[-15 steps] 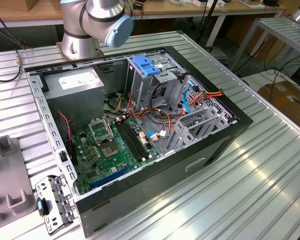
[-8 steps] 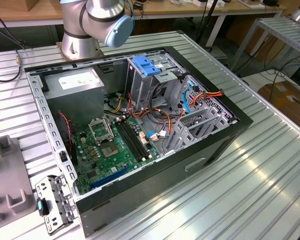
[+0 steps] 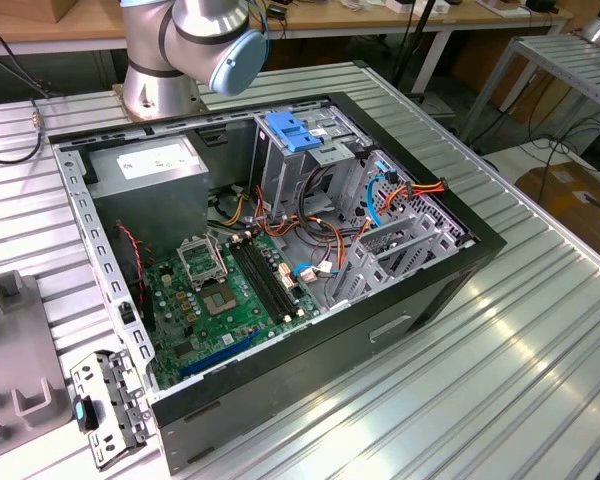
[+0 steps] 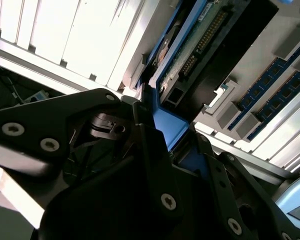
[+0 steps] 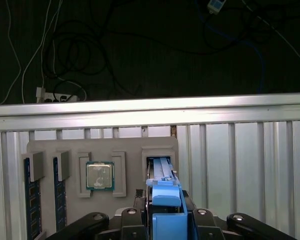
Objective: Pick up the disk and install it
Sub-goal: 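Pick up the disk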
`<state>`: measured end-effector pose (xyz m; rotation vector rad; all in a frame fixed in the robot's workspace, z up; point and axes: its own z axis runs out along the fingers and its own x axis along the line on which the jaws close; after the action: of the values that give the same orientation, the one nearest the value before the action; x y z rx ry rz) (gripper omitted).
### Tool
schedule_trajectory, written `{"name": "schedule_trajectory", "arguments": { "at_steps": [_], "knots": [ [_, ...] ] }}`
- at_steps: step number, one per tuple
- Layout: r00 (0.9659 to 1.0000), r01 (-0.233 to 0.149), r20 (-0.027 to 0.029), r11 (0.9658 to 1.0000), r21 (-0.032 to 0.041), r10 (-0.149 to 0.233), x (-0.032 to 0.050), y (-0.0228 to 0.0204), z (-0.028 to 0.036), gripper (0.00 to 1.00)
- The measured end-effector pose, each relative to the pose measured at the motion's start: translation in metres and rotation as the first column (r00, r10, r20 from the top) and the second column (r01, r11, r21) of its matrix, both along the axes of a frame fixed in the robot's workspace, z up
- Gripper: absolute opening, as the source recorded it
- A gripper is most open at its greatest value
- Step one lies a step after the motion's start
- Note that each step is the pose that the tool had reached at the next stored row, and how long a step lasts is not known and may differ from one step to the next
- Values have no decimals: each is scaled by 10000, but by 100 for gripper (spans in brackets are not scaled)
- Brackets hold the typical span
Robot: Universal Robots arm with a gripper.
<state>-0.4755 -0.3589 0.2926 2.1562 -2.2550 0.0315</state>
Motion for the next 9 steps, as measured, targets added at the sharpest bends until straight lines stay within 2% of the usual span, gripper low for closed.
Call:
{"name": "schedule_trajectory", "arguments": {
  "at_steps": [9],
  "knots": [
    [10000, 0, 0, 10000, 0, 0, 0, 0, 69, 37]
  ]
}}
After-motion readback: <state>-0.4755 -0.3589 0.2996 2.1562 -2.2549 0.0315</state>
